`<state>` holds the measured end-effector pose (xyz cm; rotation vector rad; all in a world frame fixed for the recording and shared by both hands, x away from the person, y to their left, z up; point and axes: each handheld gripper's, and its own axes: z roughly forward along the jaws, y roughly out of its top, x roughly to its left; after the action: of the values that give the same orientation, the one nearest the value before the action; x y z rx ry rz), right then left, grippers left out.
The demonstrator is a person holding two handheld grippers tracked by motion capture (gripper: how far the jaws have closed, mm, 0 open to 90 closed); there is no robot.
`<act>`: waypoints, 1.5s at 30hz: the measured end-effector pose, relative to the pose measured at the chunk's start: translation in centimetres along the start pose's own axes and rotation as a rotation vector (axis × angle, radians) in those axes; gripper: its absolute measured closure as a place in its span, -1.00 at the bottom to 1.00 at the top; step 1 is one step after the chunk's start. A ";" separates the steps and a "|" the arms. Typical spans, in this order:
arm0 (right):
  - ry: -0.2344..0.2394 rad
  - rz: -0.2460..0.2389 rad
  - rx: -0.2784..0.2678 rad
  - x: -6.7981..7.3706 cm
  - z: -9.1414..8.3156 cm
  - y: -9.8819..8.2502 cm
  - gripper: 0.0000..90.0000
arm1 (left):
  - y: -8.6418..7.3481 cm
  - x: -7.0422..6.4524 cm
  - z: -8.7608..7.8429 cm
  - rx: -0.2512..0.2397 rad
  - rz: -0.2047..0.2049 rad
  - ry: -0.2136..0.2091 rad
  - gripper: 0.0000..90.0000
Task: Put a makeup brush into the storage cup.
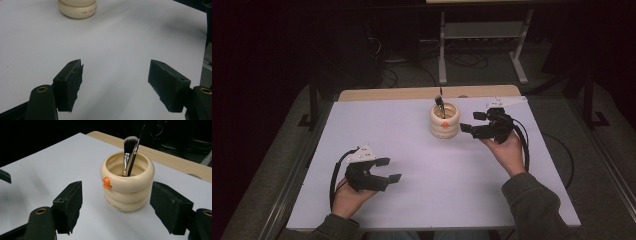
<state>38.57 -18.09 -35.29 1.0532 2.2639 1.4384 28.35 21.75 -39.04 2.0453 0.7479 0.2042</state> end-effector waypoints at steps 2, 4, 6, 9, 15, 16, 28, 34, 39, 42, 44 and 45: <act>0.004 0.001 0.006 0.1 -0.1 -0.1 -0.45 | 0.0 0.0 0.0 -0.001 -0.003 0.003 -0.41; 0.007 0.002 0.008 0.1 -0.3 -0.2 -0.46 | 0.0 0.1 0.0 0.000 0.001 0.005 -0.41; 0.007 0.000 -0.001 0.2 -0.5 -0.3 -0.46 | 0.0 0.1 0.0 0.001 0.000 0.008 -0.42; 0.014 -0.001 0.001 0.3 -0.8 -0.5 -0.47 | 0.0 0.1 0.0 0.002 0.001 0.010 -0.42; 0.008 0.001 -0.001 0.5 -1.3 -1.1 -0.47 | 0.0 0.2 -0.2 0.004 0.005 0.019 -0.43; 0.008 0.001 -0.001 0.5 -1.3 -1.1 -0.47 | 0.0 0.2 -0.2 0.004 0.005 0.019 -0.45; 0.004 0.015 -0.005 0.6 -2.2 -2.2 -0.51 | 0.0 0.5 -0.3 0.014 0.005 0.025 -0.47; 0.008 0.020 0.004 0.6 -2.6 -2.6 -0.51 | -0.1 0.7 -0.6 0.008 -0.012 0.032 -0.47; 0.003 0.020 0.001 0.8 -3.0 -2.8 -0.51 | -0.1 0.9 -0.7 -0.002 -0.012 0.040 -0.49; 0.003 0.017 -0.004 1.0 -3.1 -3.3 -0.51 | -0.1 1.0 -0.7 0.002 -0.012 0.048 -0.49; 0.000 0.018 -0.004 1.1 -3.1 -3.5 -0.51 | -0.2 1.0 -0.8 0.003 -0.014 0.050 -0.49; 0.005 0.021 0.011 1.1 -3.0 -3.9 -0.53 | -0.2 1.0 -0.8 0.005 -0.009 0.054 -0.49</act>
<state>34.41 -20.34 -37.02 1.0808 2.2736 1.4394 28.75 23.01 -38.84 2.0476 0.7915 0.2528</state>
